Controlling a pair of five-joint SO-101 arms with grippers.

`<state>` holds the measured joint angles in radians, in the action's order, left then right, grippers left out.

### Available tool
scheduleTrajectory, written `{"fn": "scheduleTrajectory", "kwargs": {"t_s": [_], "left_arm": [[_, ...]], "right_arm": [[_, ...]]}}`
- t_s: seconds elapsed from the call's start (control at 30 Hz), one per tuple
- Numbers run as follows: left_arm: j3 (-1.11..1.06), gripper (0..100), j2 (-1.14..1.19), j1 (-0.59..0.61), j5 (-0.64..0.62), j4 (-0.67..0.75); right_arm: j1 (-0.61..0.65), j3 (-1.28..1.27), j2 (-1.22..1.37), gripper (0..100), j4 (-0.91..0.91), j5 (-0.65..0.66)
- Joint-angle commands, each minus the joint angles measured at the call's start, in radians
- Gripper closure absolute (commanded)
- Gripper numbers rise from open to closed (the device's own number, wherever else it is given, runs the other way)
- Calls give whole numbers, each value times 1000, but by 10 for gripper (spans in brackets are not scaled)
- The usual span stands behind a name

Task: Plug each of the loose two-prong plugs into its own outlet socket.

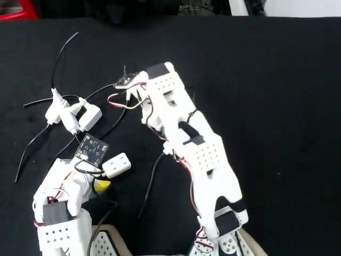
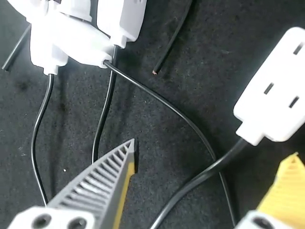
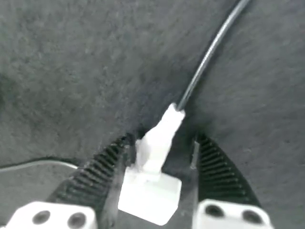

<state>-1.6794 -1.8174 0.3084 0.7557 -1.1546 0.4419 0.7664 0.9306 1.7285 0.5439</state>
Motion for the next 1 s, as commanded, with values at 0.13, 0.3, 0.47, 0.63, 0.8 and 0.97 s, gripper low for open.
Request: {"fn": "scheduleTrajectory", "kwargs": {"t_s": [0.13, 0.3, 0.47, 0.63, 0.8, 0.97], "left_arm": [[-19, 565, -5, -7, 5, 20], [-19, 565, -5, -7, 5, 20], [-19, 565, -5, -8, 5, 20], [-19, 565, -5, -12, 5, 21], [-19, 565, -5, -8, 2, 21], [-19, 565, -5, -10, 2, 21]], "right_arm": [[8, 107, 53, 808, 37, -6], [8, 107, 42, 809, 37, -2], [6, 107, 35, 939, 37, -3], [8, 108, 30, 986, 37, -6], [9, 97, -79, 987, 38, -26], [21, -36, -282, 987, 38, -68]]}}
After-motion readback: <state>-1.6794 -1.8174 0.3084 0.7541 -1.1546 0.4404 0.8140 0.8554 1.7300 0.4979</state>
